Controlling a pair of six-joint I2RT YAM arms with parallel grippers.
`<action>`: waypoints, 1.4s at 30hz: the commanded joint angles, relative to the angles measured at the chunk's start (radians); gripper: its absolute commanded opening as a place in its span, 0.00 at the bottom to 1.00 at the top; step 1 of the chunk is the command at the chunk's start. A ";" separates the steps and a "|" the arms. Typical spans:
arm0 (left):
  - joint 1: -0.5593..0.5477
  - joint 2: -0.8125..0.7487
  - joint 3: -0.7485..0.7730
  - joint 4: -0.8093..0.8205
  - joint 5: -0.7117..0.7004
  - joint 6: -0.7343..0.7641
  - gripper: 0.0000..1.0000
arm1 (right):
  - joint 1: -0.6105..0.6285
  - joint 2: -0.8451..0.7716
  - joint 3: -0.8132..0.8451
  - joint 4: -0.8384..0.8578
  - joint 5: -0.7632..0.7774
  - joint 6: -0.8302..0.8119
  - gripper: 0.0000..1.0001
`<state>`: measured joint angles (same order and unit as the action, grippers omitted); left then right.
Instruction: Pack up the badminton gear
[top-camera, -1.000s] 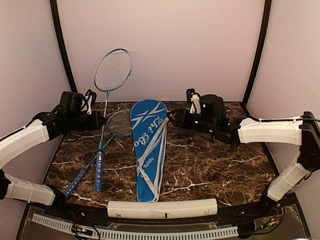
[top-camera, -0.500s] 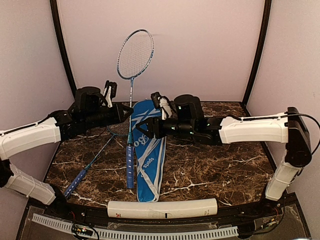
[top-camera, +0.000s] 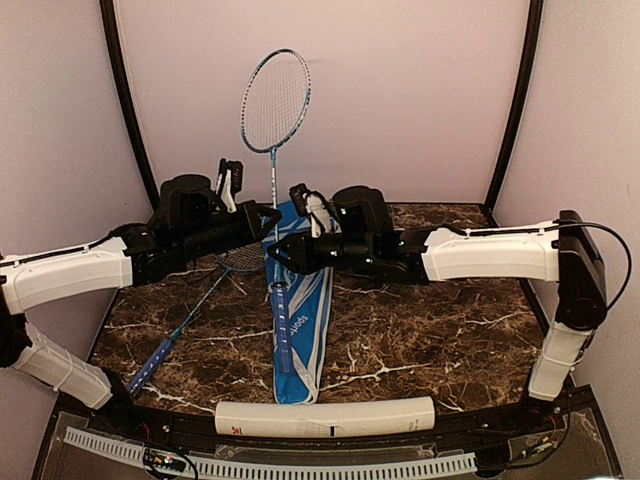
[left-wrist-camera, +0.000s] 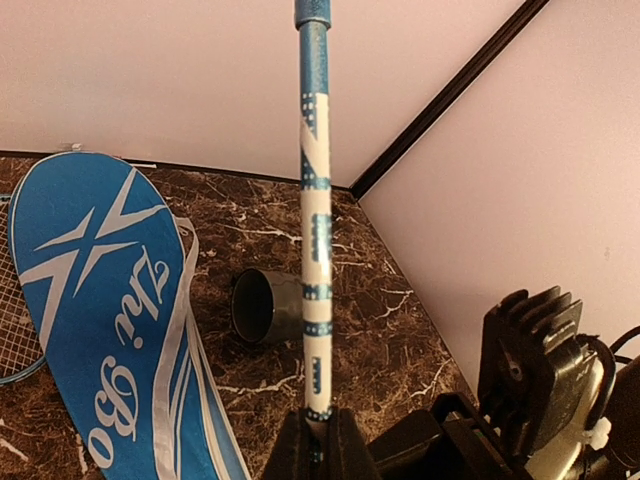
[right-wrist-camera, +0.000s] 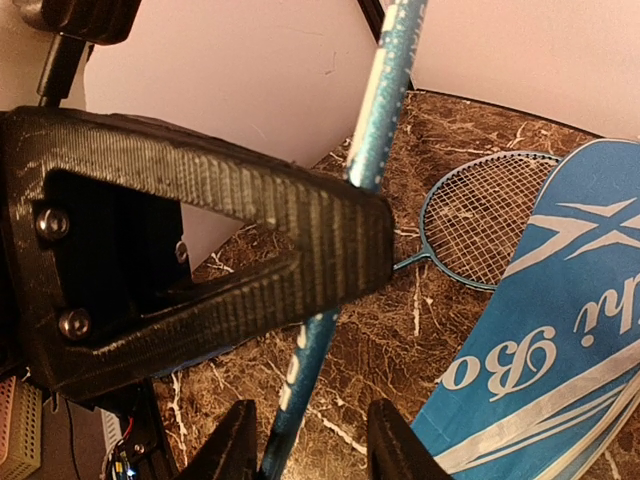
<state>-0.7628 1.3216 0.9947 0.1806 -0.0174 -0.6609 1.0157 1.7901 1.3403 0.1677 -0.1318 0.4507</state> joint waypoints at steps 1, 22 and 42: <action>-0.011 -0.003 0.028 0.077 -0.012 -0.015 0.00 | 0.005 0.021 0.047 0.014 0.036 0.016 0.34; -0.013 0.024 0.051 -0.113 -0.013 0.144 0.53 | -0.045 -0.065 0.006 0.032 0.167 0.207 0.00; -0.136 0.376 0.207 -0.349 0.001 0.194 0.46 | -0.340 -0.503 -0.281 -0.453 0.048 0.197 0.00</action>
<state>-0.8696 1.6157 1.1240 -0.0944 -0.0177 -0.4751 0.7143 1.3437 1.0946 -0.1646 -0.0647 0.6823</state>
